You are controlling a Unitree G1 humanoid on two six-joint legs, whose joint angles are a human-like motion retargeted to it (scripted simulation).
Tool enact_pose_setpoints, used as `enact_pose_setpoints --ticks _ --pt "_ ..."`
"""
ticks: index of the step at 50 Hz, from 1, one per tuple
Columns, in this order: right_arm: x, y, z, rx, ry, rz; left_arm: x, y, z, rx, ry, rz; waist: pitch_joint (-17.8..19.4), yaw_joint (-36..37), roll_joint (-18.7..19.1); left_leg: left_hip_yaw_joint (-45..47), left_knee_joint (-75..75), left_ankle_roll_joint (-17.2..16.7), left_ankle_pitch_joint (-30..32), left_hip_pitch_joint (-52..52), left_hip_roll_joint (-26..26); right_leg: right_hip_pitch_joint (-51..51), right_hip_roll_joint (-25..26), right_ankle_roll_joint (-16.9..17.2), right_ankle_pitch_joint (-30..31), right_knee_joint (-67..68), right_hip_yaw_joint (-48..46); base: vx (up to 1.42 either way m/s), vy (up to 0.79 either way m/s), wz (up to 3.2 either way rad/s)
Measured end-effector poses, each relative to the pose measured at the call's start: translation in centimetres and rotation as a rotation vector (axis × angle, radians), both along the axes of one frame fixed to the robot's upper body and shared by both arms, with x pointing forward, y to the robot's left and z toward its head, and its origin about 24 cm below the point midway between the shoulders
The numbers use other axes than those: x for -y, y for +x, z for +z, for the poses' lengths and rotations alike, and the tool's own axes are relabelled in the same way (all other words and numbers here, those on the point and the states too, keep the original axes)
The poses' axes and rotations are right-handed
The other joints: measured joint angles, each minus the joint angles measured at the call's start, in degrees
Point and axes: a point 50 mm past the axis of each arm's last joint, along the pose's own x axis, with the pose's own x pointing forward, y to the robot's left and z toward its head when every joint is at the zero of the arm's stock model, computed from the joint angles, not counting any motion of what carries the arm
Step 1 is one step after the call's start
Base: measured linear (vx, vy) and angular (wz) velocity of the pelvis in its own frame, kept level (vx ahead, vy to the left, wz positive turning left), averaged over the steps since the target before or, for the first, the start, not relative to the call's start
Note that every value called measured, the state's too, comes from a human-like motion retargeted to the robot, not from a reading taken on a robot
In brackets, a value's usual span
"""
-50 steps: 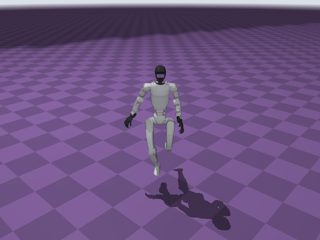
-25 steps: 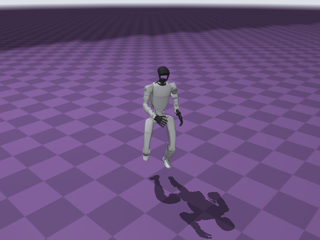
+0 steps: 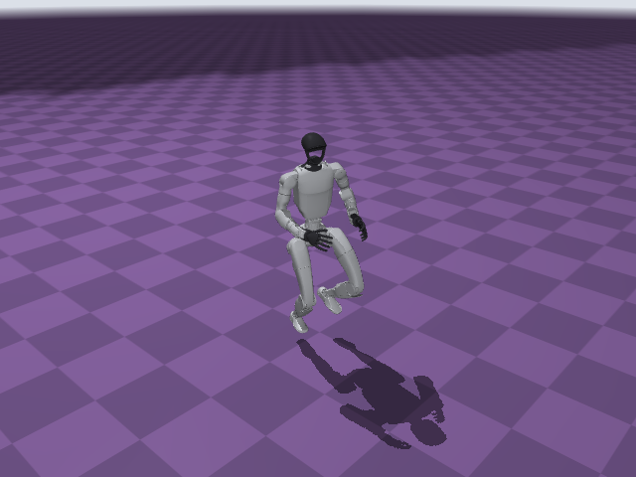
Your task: Run
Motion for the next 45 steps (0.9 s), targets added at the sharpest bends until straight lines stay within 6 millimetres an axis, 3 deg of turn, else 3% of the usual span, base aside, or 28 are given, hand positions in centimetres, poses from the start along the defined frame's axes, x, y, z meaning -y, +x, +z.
enact_pose_setpoints --ticks 2,5,8,10,14,19,22,24,28,31,33,35,38,40,43,45 --pt "0.2 -1.8 -2.3 -0.098 0.0 0.014 1.3 1.7 2.1 0.1 0.002 -0.076 0.0 -1.6 1.6 -0.8 -0.6 -2.0 2.2 7.1 0.9 -3.9 0.7 -0.5 4.1 -1.9 -1.4 -1.06 0.01 0.07" --pt "0.6 -4.9 -5.6 -0.246 0.013 0.027 2.9 2.7 4.1 0.192 -0.039 -0.158 0.3 -3.3 3.5 -1.9 -8.9 -5.8 6.1 18.8 0.1 -7.6 1.7 0.1 12.7 -7.7 -2.9 -1.02 0.05 0.02" --pt "0.7 -7.0 -7.6 -0.344 0.036 0.026 4.0 2.5 4.5 0.214 -0.086 -0.209 0.9 -4.5 4.2 -2.6 -25.2 -9.0 8.1 27.9 -2.4 -10.3 2.4 3.1 22.3 -15.5 -3.4 -0.98 0.08 0.11" --pt "0.6 -7.3 -7.9 -0.36 0.049 0.026 4.2 2.0 4.2 0.201 -0.109 -0.222 1.7 -5.1 3.9 -2.3 -36.0 -9.8 7.2 30.8 -4.0 -12.7 2.2 4.9 25.3 -19.3 -3.0 -0.96 0.09 0.27" --pt "-0.6 -5.1 -5.9 -0.27 0.046 0.076 3.3 0.3 2.5 0.113 -0.098 -0.198 4.0 -4.2 1.7 0.0 -49.1 -8.3 0.4 29.9 -6.9 -17.2 -1.0 5.7 22.8 -15.1 -2.5 -0.95 0.12 0.25" --pt "-2.7 -0.7 -0.8 -0.071 -0.002 0.161 0.5 -4.1 -1.5 -0.114 -0.053 -0.093 6.0 1.0 -1.1 2.5 -48.6 -3.4 -4.4 20.9 -9.5 -16.2 -5.7 3.6 19.9 5.6 -1.3 -0.92 0.13 0.21" --pt "-3.2 1.3 1.8 0.006 -0.024 0.175 -1.4 -7.4 -3.2 -0.253 -0.048 -0.027 5.0 4.4 -3.5 2.6 -47.8 -0.9 -1.1 14.1 -12.2 -10.9 -7.1 4.8 23.8 15.2 1.0 -0.88 0.11 0.43" --pt "-3.0 1.8 2.4 0.016 -0.032 0.175 -2.0 -9.5 -4.0 -0.339 -0.058 -0.007 3.9 6.6 -5.0 2.1 -48.9 -0.3 2.6 10.7 -14.3 -5.1 -7.0 6.7 28.7 17.1 2.4 -0.84 0.07 0.67" --pt "-1.6 1.8 2.1 -0.012 -0.067 0.173 -2.3 -12.8 -5.1 -0.465 -0.097 0.003 2.2 10.3 -7.7 0.4 -53.8 -1.2 10.5 6.7 -18.5 7.8 -5.9 11.7 38.7 10.5 4.2 -0.81 0.03 0.86" --pt "-0.6 1.2 1.5 -0.039 -0.095 0.177 -2.0 -13.8 -5.3 -0.497 -0.13 -0.003 1.9 11.9 -8.4 -1.5 -56.5 -3.9 15.3 4.3 -20.4 15.3 -3.9 14.1 40.0 0.5 5.3 -0.8 0.0 0.96" --pt "0.1 0.8 1.2 -0.052 -0.108 0.176 -1.8 -13.6 -5.2 -0.486 -0.153 -0.009 2.1 12.2 -8.1 -2.4 -55.6 -5.3 16.1 2.2 -20.2 18.6 -2.7 13.5 35.8 -5.5 5.6 -0.81 0.01 0.98" --pt "0.6 0.3 0.9 -0.059 -0.116 0.175 -1.5 -12.7 -4.7 -0.444 -0.176 -0.015 3.0 12.0 -7.3 -2.6 -51.3 -6.1 14.7 -0.5 -18.8 20.3 -1.8 11.1 27.8 -9.5 5.4 -0.83 0.03 0.91" --pt "0.8 -0.9 -0.1 -0.088 -0.121 0.189 -0.9 -10.1 -2.9 -0.303 -0.19 -0.034 5.2 9.9 -5.5 -2.5 -39.4 -6.2 11.2 -3.4 -15.4 19.5 -0.7 6.4 14.2 -9.3 4.6 -0.86 0.06 0.76" --pt "0.7 -2.1 -1.2 -0.135 -0.105 0.208 -0.2 -7.6 -0.8 -0.162 -0.195 -0.069 6.7 7.8 -4.2 -2.7 -31.8 -6.1 9.4 -3.1 -13.1 17.3 0.2 4.8 10.3 -7.3 4.1 -0.89 0.08 0.61" --pt "0.3 -4.6 -3.6 -0.263 -0.042 0.248 1.3 -4.0 3.3 0.068 -0.221 -0.165 7.2 4.4 -2.3 -4.5 -24.8 -6.7 9.9 1.9 -10.8 12.7 1.1 4.5 15.4 -6.9 3.1 -0.89 0.1 0.5" --pt "0.1 -6.5 -4.9 -0.35 0.018 0.272 2.4 -2.7 6.1 0.202 -0.235 -0.242 6.4 2.5 -1.3 -5.8 -21.6 -7.7 12.3 6.9 -10.4 9.4 1.7 5.3 21.8 -8.3 2.7 -0.89 0.1 0.3"
